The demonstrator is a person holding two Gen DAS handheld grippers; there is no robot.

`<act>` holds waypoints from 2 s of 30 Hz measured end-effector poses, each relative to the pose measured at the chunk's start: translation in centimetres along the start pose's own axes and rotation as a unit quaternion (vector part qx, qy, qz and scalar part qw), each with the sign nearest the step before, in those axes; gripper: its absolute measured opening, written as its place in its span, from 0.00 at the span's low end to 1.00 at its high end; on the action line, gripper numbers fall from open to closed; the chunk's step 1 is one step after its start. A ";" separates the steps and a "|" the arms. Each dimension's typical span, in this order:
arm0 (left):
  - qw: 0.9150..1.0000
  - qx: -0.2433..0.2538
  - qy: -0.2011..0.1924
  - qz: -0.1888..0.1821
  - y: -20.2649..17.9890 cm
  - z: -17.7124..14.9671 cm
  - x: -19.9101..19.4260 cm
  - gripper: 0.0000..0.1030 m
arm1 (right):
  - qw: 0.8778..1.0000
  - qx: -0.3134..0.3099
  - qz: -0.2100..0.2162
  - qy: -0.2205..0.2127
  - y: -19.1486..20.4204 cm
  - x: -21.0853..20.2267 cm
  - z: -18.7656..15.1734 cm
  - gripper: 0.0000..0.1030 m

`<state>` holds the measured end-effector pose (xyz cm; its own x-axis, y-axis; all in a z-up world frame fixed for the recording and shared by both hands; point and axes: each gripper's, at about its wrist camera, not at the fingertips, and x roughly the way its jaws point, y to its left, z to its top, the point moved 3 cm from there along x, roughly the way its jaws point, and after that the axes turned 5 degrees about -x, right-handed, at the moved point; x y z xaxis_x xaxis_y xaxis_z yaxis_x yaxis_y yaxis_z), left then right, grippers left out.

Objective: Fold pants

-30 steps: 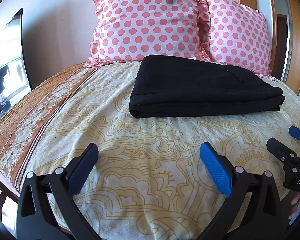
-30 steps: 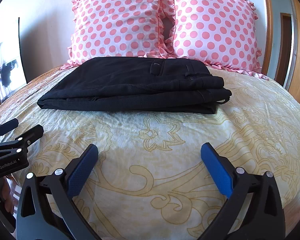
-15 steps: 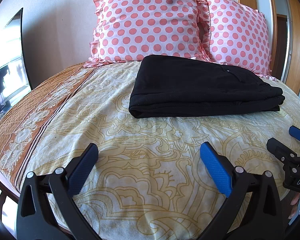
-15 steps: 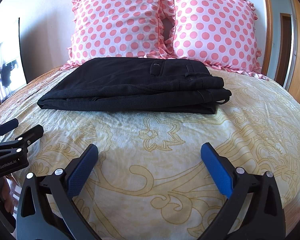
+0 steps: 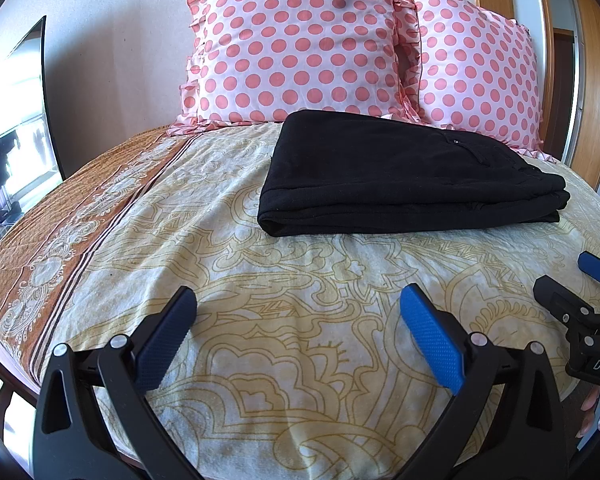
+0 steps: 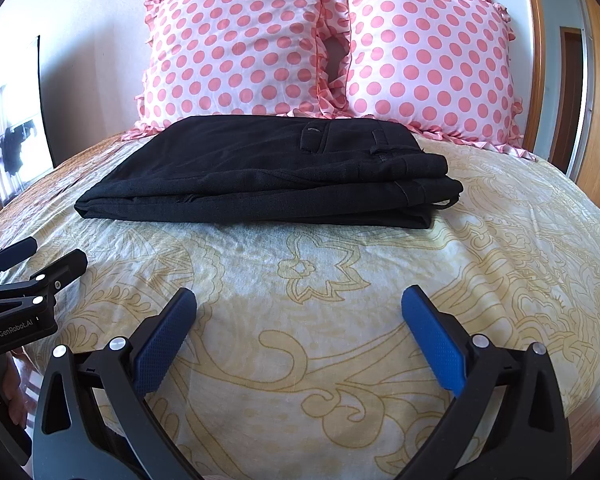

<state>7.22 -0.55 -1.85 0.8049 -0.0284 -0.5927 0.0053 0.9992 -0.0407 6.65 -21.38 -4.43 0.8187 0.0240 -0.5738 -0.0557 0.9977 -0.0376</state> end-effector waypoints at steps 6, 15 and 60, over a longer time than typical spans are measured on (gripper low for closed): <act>1.000 0.000 0.000 0.000 0.0 0.0 0.0 0.98 | 1.000 0.000 0.000 0.000 0.0 0.0 0.0 0.99; 1.000 0.000 0.000 0.000 0.0 0.0 0.0 0.98 | 1.000 0.000 0.000 -0.001 0.0 0.0 0.0 0.99; 1.000 0.000 0.024 -0.003 -0.2 0.6 0.3 0.98 | 1.000 0.001 -0.001 -0.003 0.0 0.0 -0.2 0.99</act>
<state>7.85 -0.74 -1.57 0.7757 -0.0354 -0.6301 0.0091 0.9989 -0.0449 6.57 -21.35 -4.62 0.8224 0.0217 -0.5685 -0.0528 0.9979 -0.0382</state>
